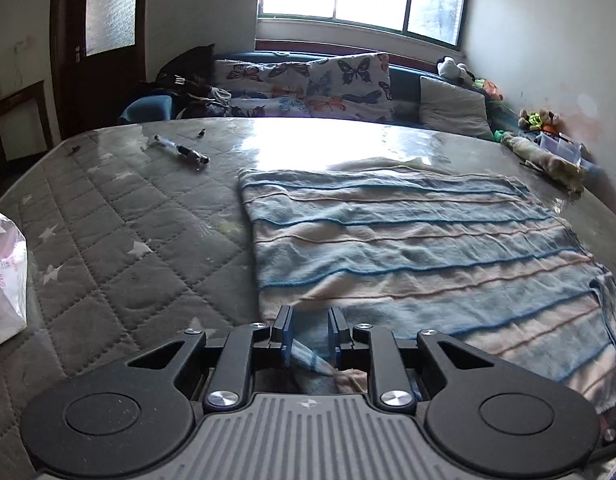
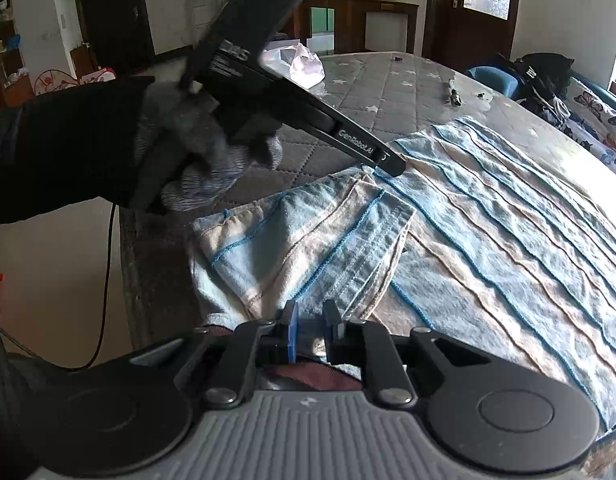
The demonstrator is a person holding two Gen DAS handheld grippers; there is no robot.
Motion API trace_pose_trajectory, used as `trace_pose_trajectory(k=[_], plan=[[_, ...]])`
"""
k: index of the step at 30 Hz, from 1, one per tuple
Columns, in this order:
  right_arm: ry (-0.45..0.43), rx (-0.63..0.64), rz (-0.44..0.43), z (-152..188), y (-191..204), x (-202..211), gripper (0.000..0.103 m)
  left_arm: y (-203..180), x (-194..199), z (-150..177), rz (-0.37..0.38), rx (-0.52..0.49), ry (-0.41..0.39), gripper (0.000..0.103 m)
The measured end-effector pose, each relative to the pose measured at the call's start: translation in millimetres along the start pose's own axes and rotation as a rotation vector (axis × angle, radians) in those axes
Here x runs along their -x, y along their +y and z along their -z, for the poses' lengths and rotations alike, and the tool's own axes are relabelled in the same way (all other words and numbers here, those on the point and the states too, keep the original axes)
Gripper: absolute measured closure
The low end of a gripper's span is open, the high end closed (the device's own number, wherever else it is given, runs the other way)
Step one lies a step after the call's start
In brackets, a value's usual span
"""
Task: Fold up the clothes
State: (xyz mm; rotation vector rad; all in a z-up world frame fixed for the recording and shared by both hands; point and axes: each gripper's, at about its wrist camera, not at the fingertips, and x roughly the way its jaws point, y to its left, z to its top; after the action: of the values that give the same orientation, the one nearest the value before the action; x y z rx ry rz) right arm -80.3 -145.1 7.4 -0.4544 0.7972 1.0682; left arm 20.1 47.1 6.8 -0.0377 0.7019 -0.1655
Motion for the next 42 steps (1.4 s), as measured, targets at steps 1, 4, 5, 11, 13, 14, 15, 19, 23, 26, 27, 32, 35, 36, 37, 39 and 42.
trace_pose_trajectory(k=[1,4,5,11,13,14,15,19,23,26,27,32,35,36,37,39,42], plan=[[-0.001,-0.001,-0.001,0.1,-0.2,0.1,0.090,-0.8,-0.1,-1.7,-0.003,0.000,-0.003,0.082],[-0.002,-0.001,-0.003,0.1,0.0,0.2,0.090,-5.4,-2.1,-8.7,0.000,-0.009,-0.015,0.082],[-0.003,-0.002,-0.003,0.1,-0.2,-0.3,0.090,-7.1,-4.3,-11.2,0.000,-0.017,-0.016,0.082],[-0.008,-0.013,-0.008,0.9,-1.0,0.3,0.090,-4.5,-30.2,-23.4,-0.028,-0.031,0.005,0.081],[-0.012,-0.018,-0.010,1.6,-1.4,0.8,0.090,-2.8,-35.1,-27.3,-0.035,-0.025,0.006,0.081],[-0.014,-0.023,-0.010,2.0,-1.9,1.6,0.089,-2.1,-37.1,-29.3,-0.038,-0.021,0.006,0.081],[-0.016,-0.028,-0.011,2.4,-2.4,2.4,0.089,-2.1,-38.8,-31.1,-0.044,-0.021,0.006,0.081],[-0.035,-0.065,-0.002,6.6,-7.7,13.0,0.089,-3.3,-44.3,-34.8,-0.063,-0.045,0.006,0.081],[-0.032,-0.104,0.050,17.1,-18.9,29.5,0.088,0.3,-45.4,-34.9,-0.077,-0.042,0.012,0.081],[-0.024,-0.154,0.096,27.7,-31.9,42.6,0.088,-3.1,-33.6,-30.8,-0.067,-0.059,0.009,0.077],[-0.024,-0.176,0.106,31.7,-36.7,47.6,0.088,-5.1,-27.6,-28.2,-0.061,-0.069,0.005,0.074],[-0.022,-0.247,0.159,52.4,-51.1,68.6,0.088,-21.4,13.4,-5.6,-0.011,-0.138,-0.014,0.063],[0.002,-0.257,0.181,66.9,-51.2,74.8,0.088,-33.6,42.4,13.3,0.029,-0.173,-0.018,0.060],[0.010,-0.254,0.188,71.3,-50.0,76.4,0.087,-38.8,50.2,19.8,0.039,-0.188,-0.019,0.059],[0.014,-0.252,0.191,74.0,-49.1,77.5,0.086,-44.1,57.5,26.3,0.046,-0.203,-0.020,0.059],[0.016,-0.246,0.199,81.3,-45.3,81.8,0.084,-55.4,67.9,39.4,0.044,-0.240,-0.024,0.057],[0.001,-0.247,0.215,85.2,-42.4,88.6,0.084,-70.6,79.0,56.9,0.040,-0.284,-0.031,0.056]])
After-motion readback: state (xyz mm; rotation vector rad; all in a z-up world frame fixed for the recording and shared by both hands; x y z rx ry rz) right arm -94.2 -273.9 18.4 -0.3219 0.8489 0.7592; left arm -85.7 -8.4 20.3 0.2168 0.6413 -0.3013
